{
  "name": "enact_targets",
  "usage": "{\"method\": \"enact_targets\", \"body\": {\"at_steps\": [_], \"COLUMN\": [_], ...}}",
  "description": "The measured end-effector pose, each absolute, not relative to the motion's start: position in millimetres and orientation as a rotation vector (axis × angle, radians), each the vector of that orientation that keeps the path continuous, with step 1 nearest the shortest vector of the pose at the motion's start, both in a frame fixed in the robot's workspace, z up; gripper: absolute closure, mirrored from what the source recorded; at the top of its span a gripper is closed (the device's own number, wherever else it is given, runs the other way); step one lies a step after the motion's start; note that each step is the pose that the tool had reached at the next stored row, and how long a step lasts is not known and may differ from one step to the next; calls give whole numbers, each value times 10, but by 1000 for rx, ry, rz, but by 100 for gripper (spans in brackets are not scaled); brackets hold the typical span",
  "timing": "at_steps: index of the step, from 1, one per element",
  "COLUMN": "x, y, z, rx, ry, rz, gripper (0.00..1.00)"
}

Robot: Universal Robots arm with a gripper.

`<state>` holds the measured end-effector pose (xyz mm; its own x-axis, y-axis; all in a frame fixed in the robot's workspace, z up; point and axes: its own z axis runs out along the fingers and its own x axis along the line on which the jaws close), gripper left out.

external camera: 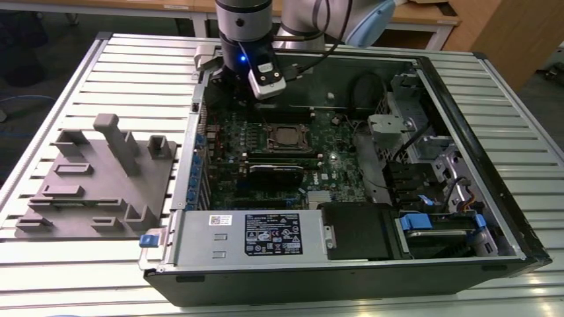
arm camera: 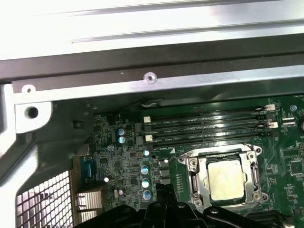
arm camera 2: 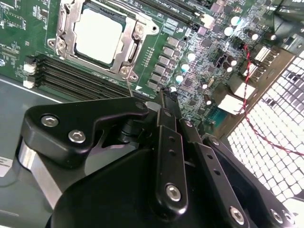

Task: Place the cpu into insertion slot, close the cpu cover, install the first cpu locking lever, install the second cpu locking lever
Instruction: 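Install the first cpu locking lever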

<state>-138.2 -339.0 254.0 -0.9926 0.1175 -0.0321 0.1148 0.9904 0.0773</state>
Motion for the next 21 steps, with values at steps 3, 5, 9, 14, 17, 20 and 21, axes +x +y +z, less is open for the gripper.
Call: {"method": "enact_targets", "body": {"at_steps": [3, 5, 9, 14, 17, 20, 21], "x": [-1390, -1392, -1391, -1391, -1392, -1392, -1392], "y": [-3390, -3391, -3391, -3391, -3391, -3393, -3393], "z": [2540, 2541, 2540, 2541, 2539, 2532, 2529], "rx": [177, 178, 179, 179, 179, 177, 176], "ry": [3098, 3098, 3097, 3097, 3098, 3099, 3100], "rz": [117, 124, 167, 173, 174, 174, 174], "gripper": [90, 90, 90, 90, 90, 90, 90]}}
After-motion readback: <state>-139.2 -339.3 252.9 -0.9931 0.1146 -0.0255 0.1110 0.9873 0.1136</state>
